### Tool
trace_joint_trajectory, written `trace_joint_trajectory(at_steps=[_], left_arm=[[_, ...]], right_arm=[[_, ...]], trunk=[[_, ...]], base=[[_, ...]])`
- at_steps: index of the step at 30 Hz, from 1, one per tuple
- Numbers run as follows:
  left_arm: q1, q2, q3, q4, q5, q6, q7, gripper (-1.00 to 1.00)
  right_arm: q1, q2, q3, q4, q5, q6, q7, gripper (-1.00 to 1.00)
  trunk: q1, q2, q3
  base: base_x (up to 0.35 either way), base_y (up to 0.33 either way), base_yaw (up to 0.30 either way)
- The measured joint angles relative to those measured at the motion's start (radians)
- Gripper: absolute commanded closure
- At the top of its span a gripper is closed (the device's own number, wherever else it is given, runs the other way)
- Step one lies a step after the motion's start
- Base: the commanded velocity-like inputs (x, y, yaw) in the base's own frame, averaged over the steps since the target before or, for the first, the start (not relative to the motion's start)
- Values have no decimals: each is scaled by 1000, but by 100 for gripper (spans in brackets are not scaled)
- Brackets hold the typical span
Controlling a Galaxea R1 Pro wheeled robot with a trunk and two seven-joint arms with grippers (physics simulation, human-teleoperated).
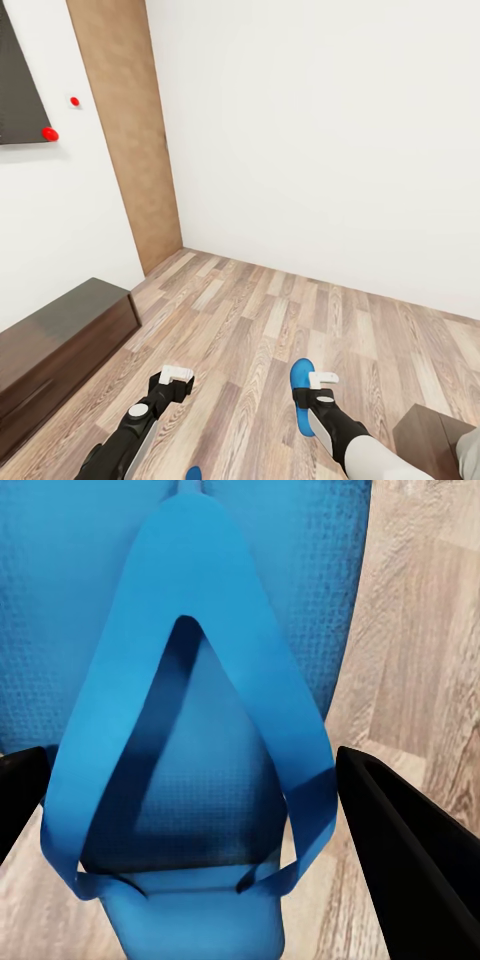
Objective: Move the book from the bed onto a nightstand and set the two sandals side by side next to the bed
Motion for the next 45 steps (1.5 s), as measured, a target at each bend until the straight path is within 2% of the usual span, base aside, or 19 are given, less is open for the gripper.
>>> trace_joint_trajectory(at_steps=[45], left_arm=[[0,0,0,1,0,0,0,-100]], right_arm=[[0,1,0,0,0,0,-1,100]], trunk=[[0,0,0]], base=[[15,-34,18]])
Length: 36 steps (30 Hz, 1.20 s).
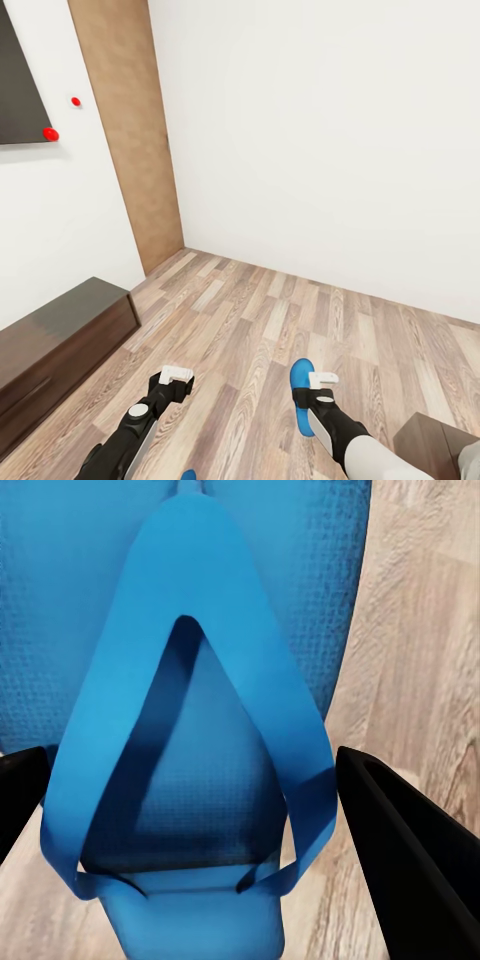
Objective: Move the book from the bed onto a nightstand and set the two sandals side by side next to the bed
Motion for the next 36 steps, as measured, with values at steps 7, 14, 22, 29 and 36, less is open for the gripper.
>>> trace_joint_trajectory(at_steps=[7,14,22,29,36], left_arm=[[0,0,3,2,0,0,0,-100],[0,0,3,4,0,0,0,-100],[0,0,3,3,0,0,0,-100],[0,0,3,3,0,0,0,-100],[0,0,3,2,0,0,1,-100]], right_arm=[[0,1,0,0,0,0,0,100],[0,1,0,0,0,0,0,100],[0,1,0,0,0,1,0,100],[0,1,0,0,0,2,0,100],[0,1,0,0,0,1,0,100]], trunk=[[0,0,0],[0,0,0],[0,0,0],[0,0,0],[0,0,0]], base=[[2,-32,0],[0,-39,0],[0,-7,-3],[0,-1,-159],[0,0,-120]])
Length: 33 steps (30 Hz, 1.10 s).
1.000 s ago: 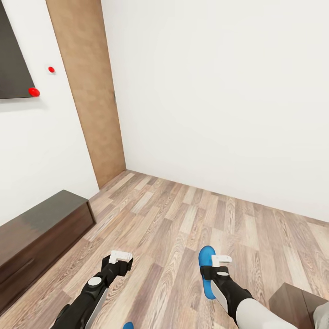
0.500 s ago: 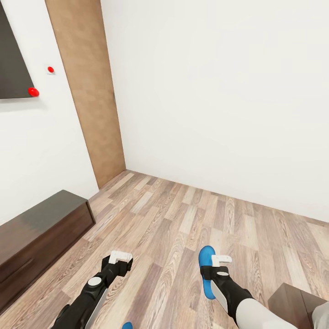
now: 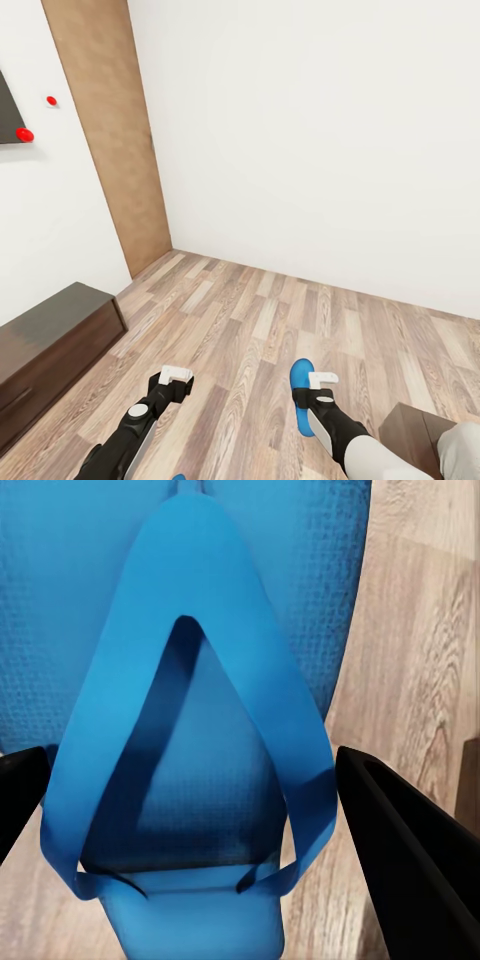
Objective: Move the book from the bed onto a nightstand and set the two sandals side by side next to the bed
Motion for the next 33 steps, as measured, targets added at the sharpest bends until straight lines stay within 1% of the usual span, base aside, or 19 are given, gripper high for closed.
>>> trace_joint_trajectory(at_steps=[15,33], left_arm=[[0,0,3,-7,0,0,2,-100],[0,-1,1,-8,-1,0,8,-100]], right_arm=[[-1,0,1,-1,0,1,0,100],[0,3,1,-2,0,2,1,100]], trunk=[[0,0,0],[0,0,5]], base=[[0,16,-14],[0,61,-124]])
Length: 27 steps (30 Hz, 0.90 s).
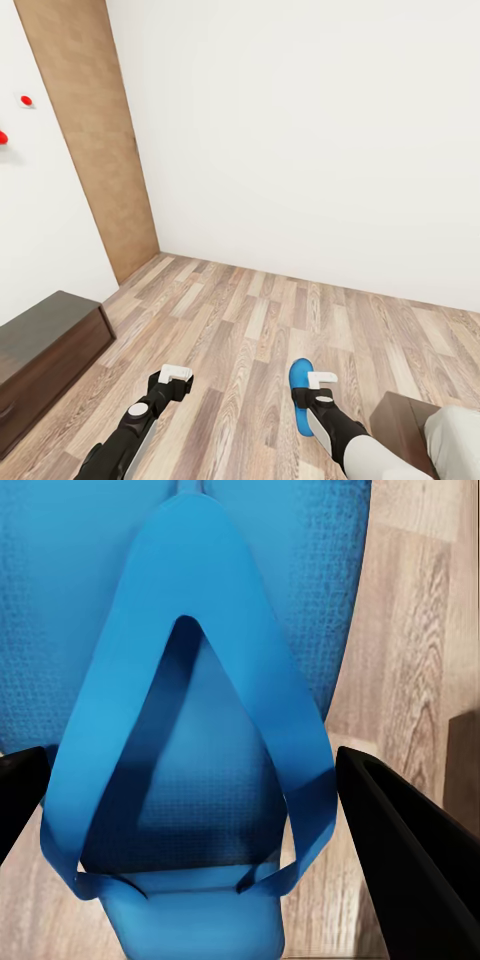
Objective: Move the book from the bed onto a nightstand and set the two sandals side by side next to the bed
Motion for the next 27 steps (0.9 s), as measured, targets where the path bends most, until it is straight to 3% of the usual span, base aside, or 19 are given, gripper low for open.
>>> trace_joint_trajectory(at_steps=[27], left_arm=[[0,-1,-2,-1,0,0,-2,-100]], right_arm=[[0,9,0,1,0,0,0,100]], trunk=[[0,0,1]], base=[[17,58,-22]])
